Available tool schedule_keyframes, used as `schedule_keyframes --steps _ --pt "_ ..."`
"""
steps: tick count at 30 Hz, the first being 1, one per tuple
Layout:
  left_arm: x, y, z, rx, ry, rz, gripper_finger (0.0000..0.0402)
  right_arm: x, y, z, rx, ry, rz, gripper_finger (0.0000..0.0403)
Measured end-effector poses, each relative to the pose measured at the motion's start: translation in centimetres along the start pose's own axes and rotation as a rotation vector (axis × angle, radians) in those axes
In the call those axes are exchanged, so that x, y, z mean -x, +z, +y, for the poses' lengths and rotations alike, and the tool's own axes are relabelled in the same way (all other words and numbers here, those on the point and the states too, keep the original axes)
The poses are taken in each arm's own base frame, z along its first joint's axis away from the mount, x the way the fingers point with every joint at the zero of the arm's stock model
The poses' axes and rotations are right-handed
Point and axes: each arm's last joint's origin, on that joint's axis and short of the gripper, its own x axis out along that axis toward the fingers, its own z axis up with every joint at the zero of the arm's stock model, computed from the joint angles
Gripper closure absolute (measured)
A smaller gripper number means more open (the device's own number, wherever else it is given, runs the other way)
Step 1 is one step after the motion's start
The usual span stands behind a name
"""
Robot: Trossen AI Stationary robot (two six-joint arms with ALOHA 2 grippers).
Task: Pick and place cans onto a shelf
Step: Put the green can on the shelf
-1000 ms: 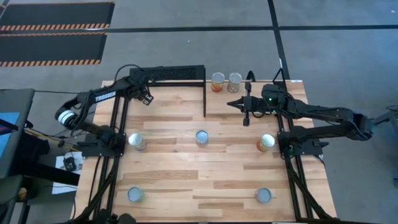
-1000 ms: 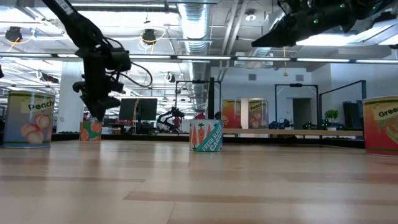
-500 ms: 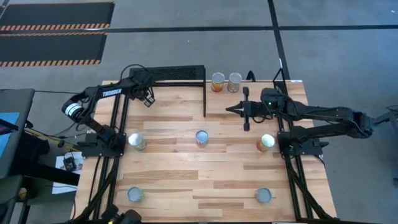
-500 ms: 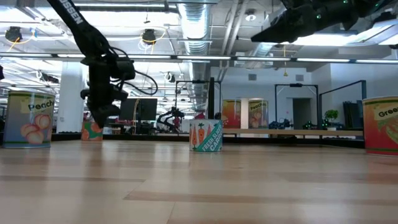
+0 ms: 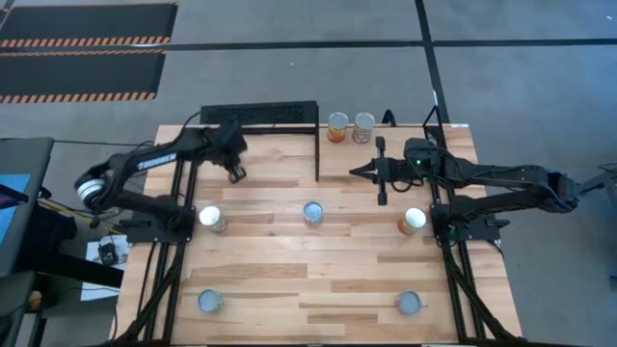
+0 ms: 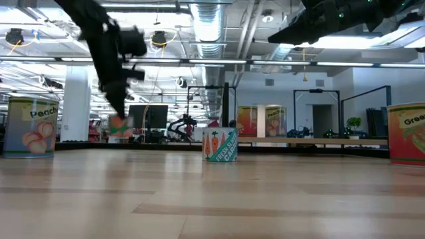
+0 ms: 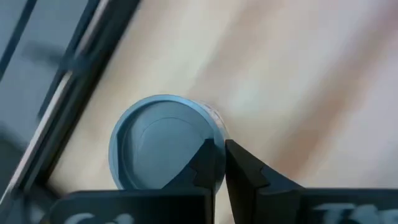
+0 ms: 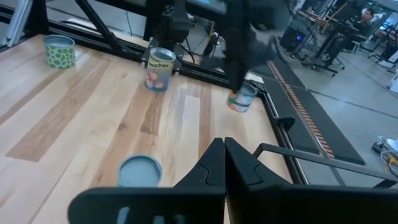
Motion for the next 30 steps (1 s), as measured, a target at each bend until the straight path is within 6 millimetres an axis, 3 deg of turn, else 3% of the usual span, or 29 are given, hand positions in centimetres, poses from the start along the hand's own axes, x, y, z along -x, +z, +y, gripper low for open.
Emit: schedule_keyframes --steps 7,16,23,30 --pt "6.1 -0.4 -8.0 -0.213 -0.243 -0.263 0.0398 -0.3 1.0 2.7 0.002 0.005 0.003 0.0395" --pt "9.8 -1.7 -18.5 -0.336 -0.452 -0.524 0.0399 0.1 2.5 7.2 -0.026 0.044 -0.013 0.0395" --pt "7.8 -1.6 -24.0 -0.33 -0.514 -0.555 0.0399 0.4 3.2 9.3 -0.062 0.075 -0.042 0.0395" --pt "5.2 0.4 -28.1 -0.368 -0.5 -0.502 0.0396 -0.9 2.9 11.0 -0.058 0.121 -0.039 0.0394"
